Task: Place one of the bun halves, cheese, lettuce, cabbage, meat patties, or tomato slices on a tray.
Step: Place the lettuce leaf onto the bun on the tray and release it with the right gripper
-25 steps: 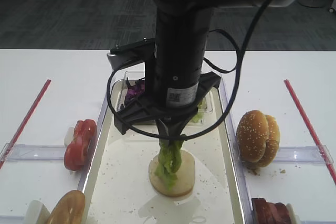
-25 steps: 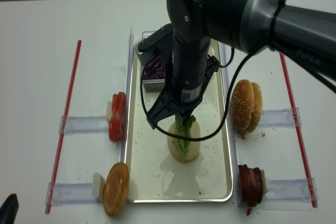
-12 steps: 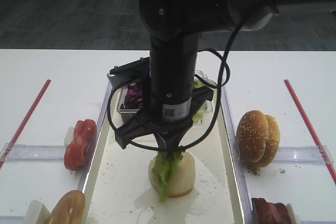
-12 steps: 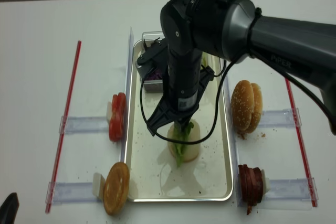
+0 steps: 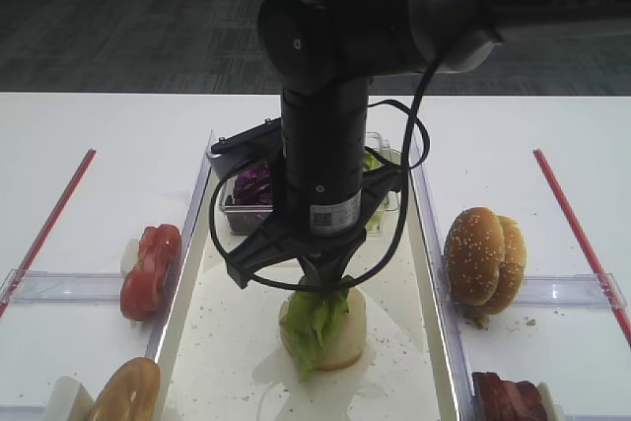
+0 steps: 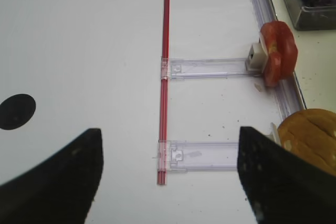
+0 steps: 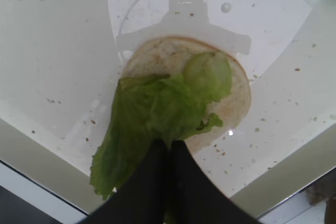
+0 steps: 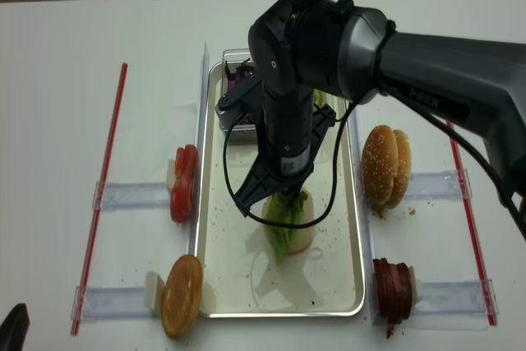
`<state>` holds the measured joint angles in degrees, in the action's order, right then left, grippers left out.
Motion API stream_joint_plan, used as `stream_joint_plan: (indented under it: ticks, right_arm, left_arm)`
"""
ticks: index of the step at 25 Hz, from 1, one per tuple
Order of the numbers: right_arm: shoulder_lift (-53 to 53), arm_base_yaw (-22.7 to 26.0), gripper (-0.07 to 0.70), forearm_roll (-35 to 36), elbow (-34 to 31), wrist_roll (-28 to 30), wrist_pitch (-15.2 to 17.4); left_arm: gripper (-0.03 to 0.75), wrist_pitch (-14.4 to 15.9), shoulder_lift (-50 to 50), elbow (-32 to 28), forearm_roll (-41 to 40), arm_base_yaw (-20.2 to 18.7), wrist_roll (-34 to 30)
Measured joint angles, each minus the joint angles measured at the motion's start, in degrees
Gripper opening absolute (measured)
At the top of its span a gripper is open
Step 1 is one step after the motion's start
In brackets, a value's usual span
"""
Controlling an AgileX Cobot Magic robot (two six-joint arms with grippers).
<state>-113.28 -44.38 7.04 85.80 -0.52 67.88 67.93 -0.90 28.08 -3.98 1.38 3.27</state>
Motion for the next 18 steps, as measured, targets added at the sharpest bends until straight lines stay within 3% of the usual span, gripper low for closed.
stream_joint_plan:
  ticks: [18]
  right_arm:
    - [0.00, 0.00, 0.053, -1.70, 0.00, -1.20, 0.18]
  left_arm:
    - [0.491, 0.00, 0.00, 0.00, 0.00, 0.00, 0.00]
